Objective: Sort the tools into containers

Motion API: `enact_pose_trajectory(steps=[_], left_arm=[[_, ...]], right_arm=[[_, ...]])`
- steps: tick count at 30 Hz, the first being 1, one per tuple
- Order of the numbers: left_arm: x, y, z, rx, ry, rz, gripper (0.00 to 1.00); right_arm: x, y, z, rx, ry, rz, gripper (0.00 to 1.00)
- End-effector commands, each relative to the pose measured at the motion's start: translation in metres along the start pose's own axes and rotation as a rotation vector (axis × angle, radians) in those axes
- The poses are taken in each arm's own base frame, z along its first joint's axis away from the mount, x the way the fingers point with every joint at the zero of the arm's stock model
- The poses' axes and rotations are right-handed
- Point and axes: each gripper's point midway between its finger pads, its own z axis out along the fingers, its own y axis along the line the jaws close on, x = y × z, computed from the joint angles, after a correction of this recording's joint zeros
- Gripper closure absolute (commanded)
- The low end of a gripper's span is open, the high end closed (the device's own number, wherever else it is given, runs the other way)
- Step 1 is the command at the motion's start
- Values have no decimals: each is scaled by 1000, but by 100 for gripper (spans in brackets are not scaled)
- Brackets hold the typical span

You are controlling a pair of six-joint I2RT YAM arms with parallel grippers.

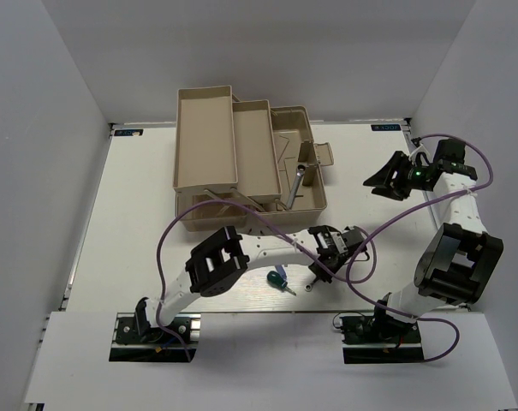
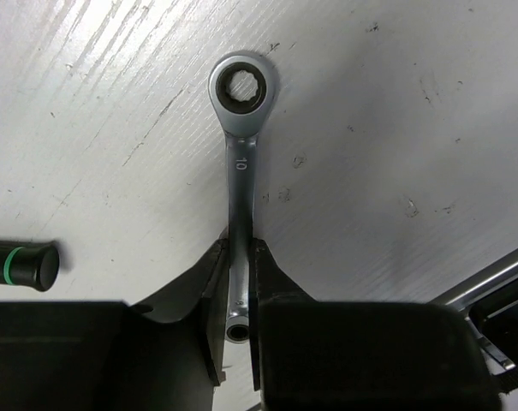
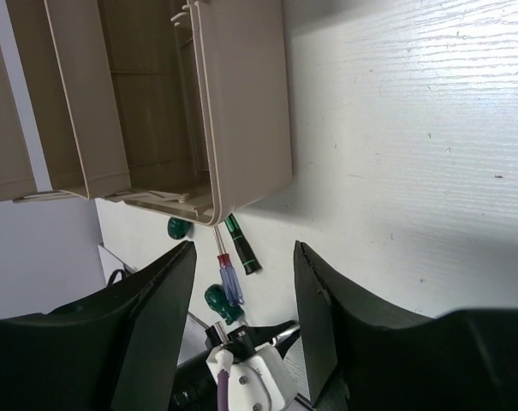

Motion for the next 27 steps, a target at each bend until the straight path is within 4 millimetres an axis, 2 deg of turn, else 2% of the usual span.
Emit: enact_pose_trajectory(steps=[1,3,5,8,12,16,20,22,27], left_arm=[[112,48,55,-212,336,49,89],[115,49,59,-210,332,49,100],[109,46,56,-200,311,45,100],[75,37,37,-150,221,16,100],[16,25,9,-84,74,-8,100],[-22,18,-14,-50,-12,-8,100],[-41,30,-28,-54,-50,-42,100],[-52,37,-44,-56,-84,-59,100],[-76,53,-67,-64,-160,-103,100]], right_arm=[[2,-1,-1,-14,6,24,44],[2,-1,-1,-17,4,26,44],[2,0,-2,-21,5,27,44],[1,2,-4,-27,-1,20,44],[0,3,-5,-38,-2,22,44],[0,4,-6,-42,-6,20,44],[-1,3,-8,-47,-10,15,44],[0,5,-10,-53,-11,13,44],[-1,6,-10,-69,-12,18,44]])
